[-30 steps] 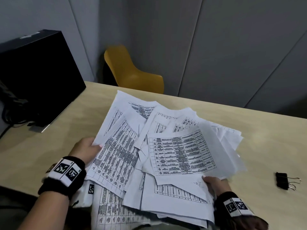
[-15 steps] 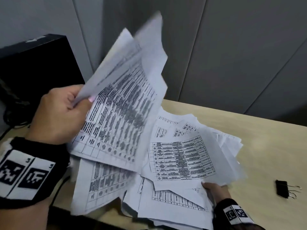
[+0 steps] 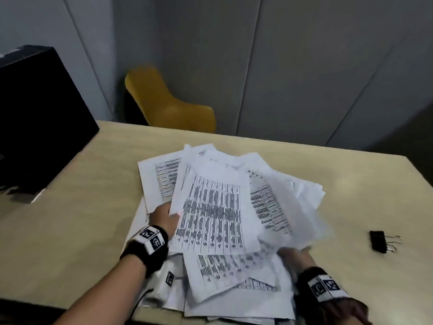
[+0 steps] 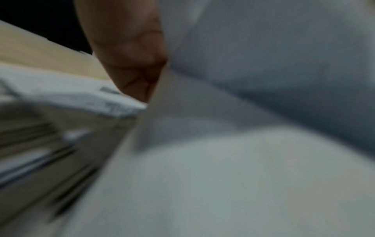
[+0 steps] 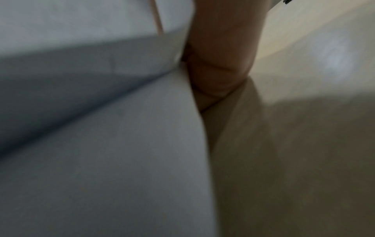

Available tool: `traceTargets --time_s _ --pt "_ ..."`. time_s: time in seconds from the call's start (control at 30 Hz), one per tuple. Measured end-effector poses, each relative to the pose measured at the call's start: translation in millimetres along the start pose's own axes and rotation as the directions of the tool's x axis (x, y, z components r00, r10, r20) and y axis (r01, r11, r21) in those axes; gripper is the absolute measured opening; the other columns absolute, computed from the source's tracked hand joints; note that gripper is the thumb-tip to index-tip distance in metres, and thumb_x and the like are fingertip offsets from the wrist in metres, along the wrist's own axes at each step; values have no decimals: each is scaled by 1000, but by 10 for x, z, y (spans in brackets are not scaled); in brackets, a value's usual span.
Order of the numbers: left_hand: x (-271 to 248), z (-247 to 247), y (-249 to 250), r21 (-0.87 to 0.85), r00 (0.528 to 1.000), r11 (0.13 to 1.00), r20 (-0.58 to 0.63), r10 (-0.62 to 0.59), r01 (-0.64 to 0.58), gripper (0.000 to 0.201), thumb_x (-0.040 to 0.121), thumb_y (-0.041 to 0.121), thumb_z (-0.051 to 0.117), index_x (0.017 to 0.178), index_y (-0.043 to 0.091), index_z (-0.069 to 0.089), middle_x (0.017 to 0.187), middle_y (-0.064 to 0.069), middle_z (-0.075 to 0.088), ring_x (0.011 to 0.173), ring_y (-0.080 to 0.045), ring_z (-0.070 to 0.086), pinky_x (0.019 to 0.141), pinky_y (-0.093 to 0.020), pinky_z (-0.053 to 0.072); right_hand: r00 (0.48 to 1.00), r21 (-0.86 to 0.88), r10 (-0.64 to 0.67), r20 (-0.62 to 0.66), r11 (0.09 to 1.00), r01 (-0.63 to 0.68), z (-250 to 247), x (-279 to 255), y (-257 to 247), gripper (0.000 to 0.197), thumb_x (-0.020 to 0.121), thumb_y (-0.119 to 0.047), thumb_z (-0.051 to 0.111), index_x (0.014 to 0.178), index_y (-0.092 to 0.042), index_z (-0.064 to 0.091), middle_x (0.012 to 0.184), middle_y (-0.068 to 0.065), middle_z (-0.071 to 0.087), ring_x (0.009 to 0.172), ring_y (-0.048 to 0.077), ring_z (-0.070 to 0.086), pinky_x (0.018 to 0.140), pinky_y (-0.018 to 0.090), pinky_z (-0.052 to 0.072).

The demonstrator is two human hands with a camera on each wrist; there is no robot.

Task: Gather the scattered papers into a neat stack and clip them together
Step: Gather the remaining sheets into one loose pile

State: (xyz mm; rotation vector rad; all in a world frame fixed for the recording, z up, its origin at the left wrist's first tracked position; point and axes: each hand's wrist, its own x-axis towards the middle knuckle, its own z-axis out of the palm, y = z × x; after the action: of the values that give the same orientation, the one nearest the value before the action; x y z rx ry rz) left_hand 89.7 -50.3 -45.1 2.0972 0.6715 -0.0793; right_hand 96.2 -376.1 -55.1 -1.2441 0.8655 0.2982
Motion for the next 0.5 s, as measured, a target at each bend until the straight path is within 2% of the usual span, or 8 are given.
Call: traceTargets --time_s 0.07,0.13,0.2,0.27,0.37,0.4,0.43,0.5 --pt "32 62 -135 84 997 996 68 -32 26 31 83 8 56 113 8 63 112 -17 67 100 -30 62 84 -29 45 999 -173 -16 47 985 24 40 -38 21 84 88 -1 56 143 8 -7 132 24 47 117 32 53 67 21 47" --pt "54 57 -162 122 992 993 121 -22 8 36 81 5 59 117 7 60 115 -17 66 104 -29 61 89 -29 44 992 -184 -10 125 982 34 58 -49 47 90 77 -18 73 143 8 16 133 27 49 94 24 66 64 20 49" --pt "58 43 -124 132 993 991 119 -10 -5 43 81 2 60 123 7 56 120 -15 64 109 -29 59 92 -27 41 983 -113 55 176 993 -36 24 15 50 59 77 -35 70 123 -4 50 116 15 63 80 21 59 75 27 40" --pt "32 66 -69 140 993 989 114 27 -43 46 81 3 59 127 11 54 123 -12 63 112 -28 58 94 -27 41 963 -77 88 256 995 -70 41 -64 13 46 81 -35 67 118 -11 54 88 3 65 74 18 53 74 28 38" --pt "-62 156 16 211 985 972 156 73 -105 45 81 7 62 125 14 57 119 -9 65 106 -25 61 85 -20 40 959 -98 23 283 995 5 51 -46 40 134 26 -35 95 136 7 33 110 17 67 82 18 63 94 31 38" --pt "-82 191 28 221 982 968 172 79 -117 42 81 7 64 122 13 59 117 -9 66 103 -25 62 83 -20 41 960 -109 -24 279 992 57 47 -20 77 135 34 -23 95 141 9 20 121 18 60 89 17 63 98 32 35" --pt "-97 223 34 213 979 969 186 86 -126 38 80 7 65 117 12 61 115 -9 67 101 -25 62 84 -22 43 966 -157 -81 247 980 122 37 -22 101 118 50 -8 90 142 7 17 125 13 55 94 14 59 99 31 34" --pt "-129 255 46 175 971 975 218 99 -139 33 79 8 68 111 12 63 111 -8 69 97 -24 63 86 -27 48 974 -229 -139 181 957 179 38 -22 126 70 57 9 80 116 3 44 95 0 64 80 10 60 85 20 44"
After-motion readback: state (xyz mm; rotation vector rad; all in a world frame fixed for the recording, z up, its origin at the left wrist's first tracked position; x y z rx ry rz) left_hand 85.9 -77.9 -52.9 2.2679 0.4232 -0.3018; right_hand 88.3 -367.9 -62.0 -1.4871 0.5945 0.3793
